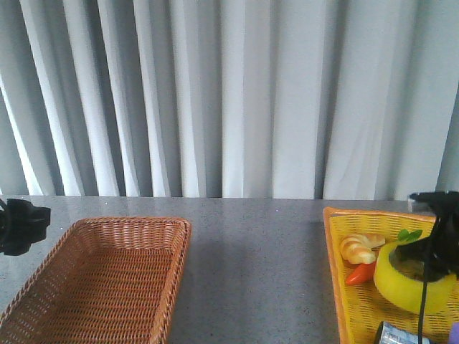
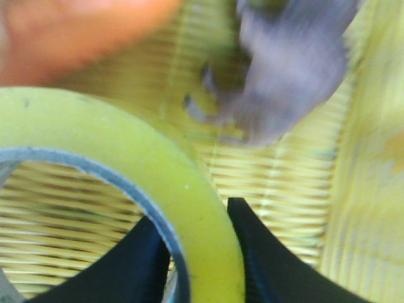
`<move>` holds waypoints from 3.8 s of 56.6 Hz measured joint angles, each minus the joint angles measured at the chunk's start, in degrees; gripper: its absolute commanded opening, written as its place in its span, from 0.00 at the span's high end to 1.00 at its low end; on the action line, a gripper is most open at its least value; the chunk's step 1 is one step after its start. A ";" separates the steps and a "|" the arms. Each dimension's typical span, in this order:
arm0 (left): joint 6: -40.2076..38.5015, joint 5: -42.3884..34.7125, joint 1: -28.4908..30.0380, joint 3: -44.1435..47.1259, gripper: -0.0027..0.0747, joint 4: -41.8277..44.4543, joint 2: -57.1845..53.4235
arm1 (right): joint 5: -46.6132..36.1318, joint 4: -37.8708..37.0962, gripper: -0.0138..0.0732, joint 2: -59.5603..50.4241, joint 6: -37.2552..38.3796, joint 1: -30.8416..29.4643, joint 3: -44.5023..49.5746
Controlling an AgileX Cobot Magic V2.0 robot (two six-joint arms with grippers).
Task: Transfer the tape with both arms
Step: 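Lift the tape roll and place it on the table between baskets, then open the right gripper and raise it away from the tape, then reach the left gripper to the tape roll and grasp its rim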
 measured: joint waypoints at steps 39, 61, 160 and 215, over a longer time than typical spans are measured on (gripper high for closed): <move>0.00 1.18 0.00 0.00 0.28 0.00 0.00 | 3.35 8.93 0.85 3.04 -12.13 25.93 -12.44; 0.00 1.97 0.00 0.00 0.28 0.00 0.00 | 2.27 4.83 0.79 12.00 -13.06 27.88 -12.39; 16.15 17.28 -20.67 -37.82 0.28 -11.40 29.44 | 9.91 -1.55 0.85 -19.68 -4.06 10.57 -18.94; 3.84 18.40 -26.04 -48.63 0.64 -3.03 59.99 | 10.03 -1.41 0.85 -19.74 -4.02 10.57 -18.94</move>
